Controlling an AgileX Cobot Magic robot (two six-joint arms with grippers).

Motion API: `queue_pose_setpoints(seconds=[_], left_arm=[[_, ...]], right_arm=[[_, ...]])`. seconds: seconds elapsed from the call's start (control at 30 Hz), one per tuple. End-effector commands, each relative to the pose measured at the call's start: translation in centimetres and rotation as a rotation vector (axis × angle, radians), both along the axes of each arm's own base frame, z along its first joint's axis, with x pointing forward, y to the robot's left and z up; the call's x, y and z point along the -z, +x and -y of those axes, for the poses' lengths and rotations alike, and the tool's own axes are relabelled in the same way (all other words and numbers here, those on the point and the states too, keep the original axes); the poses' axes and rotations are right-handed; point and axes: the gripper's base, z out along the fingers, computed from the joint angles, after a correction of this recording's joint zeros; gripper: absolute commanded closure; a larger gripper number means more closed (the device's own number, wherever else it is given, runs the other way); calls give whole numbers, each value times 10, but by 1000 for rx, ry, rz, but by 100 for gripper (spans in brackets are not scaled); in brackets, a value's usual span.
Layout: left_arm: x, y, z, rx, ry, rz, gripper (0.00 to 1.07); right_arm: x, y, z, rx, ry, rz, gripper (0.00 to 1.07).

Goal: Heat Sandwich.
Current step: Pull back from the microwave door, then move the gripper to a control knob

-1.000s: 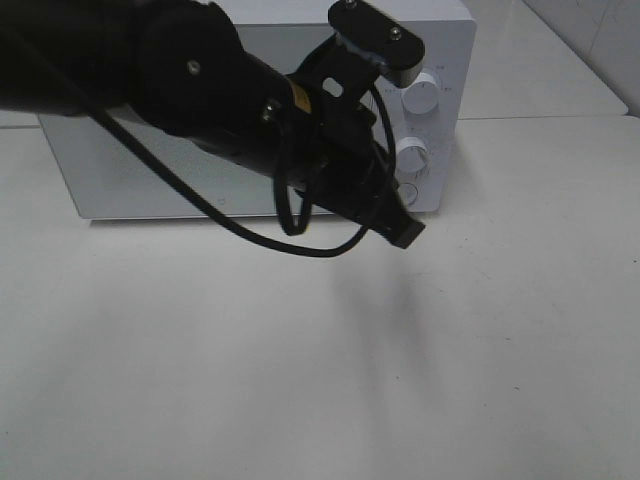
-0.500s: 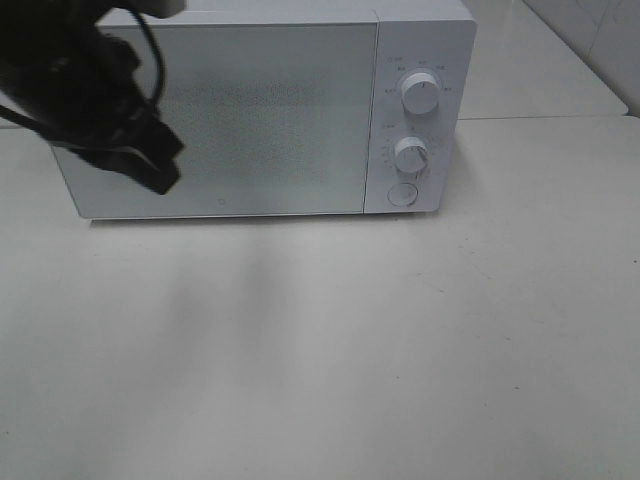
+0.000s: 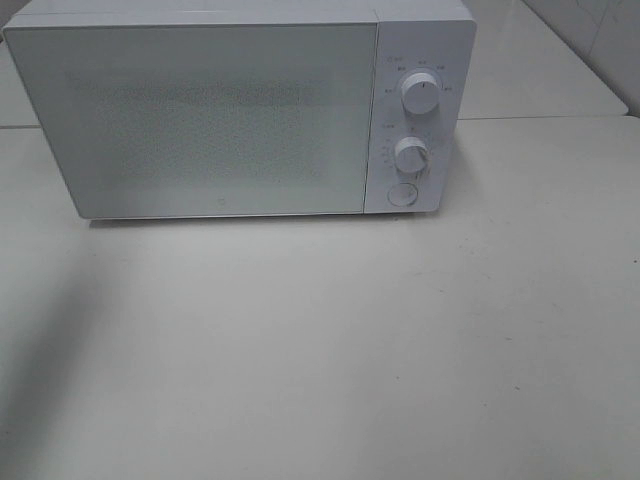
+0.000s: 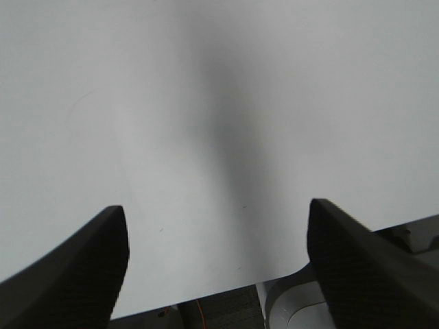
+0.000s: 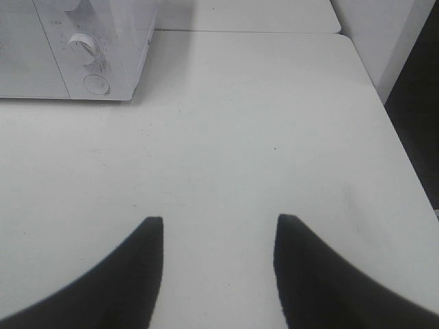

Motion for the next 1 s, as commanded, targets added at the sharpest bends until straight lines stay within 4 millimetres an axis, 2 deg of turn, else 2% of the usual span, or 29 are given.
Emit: queue_pose_setpoints(seconds=[0.03, 0.1, 0.13, 0.17, 0.2, 0.27, 0.3, 0.33, 0.4, 0.47, 0.5, 0.57, 0.6, 0.63, 0.73, 0.77, 0.8, 0.93, 1.0], left_arm=[[0, -29, -31, -196, 101, 18, 37], [0, -47, -40, -234, 139, 37, 37], [0, -47, -40, -234, 139, 37, 37], [-1, -56, -42, -243, 144, 53, 37], [0, -74, -42, -251, 140, 84, 37], [2, -93, -40, -253, 119, 126, 37], [2, -93, -40, -253, 119, 126, 37], [7, -111, -37, -252, 93, 151, 37], [11, -130, -34, -240, 68, 191, 37], [13, -137, -33, -230, 56, 211, 37], [18, -156, -30, -216, 30, 257, 37], [24, -172, -28, -204, 15, 297, 37], [24, -172, -28, -204, 15, 297, 37], [28, -186, -26, -192, 5, 348, 37], [32, -206, -23, -135, 5, 464, 37], [32, -206, -23, -135, 5, 464, 37], [35, -217, -21, -120, -8, 533, 37], [39, -230, -18, -115, -49, 630, 37], [38, -244, -16, -109, -69, 727, 37]], right_arm=[[0, -4, 1, 0, -5, 31, 57], [0, -4, 1, 0, -5, 31, 57], [0, -4, 1, 0, -5, 31, 57], [0, -4, 1, 0, -5, 31, 57], [0, -4, 1, 0, -5, 31, 57], [0, -4, 1, 0, -5, 31, 57], [0, -4, 1, 0, -5, 31, 57], [0, -4, 1, 0, -5, 31, 57], [0, -4, 1, 0, -5, 31, 57], [0, -4, 1, 0, -5, 31, 57], [0, -4, 1, 0, -5, 31, 57], [0, -4, 1, 0, -5, 31, 57], [0, -4, 1, 0, -5, 31, 57], [0, -4, 1, 0, -5, 31, 57], [0, -4, 1, 0, -5, 31, 57], [0, -4, 1, 0, -5, 31, 57], [0, -4, 1, 0, -5, 31, 57], [0, -4, 1, 0, -5, 31, 57], [0, -4, 1, 0, -5, 31, 57]])
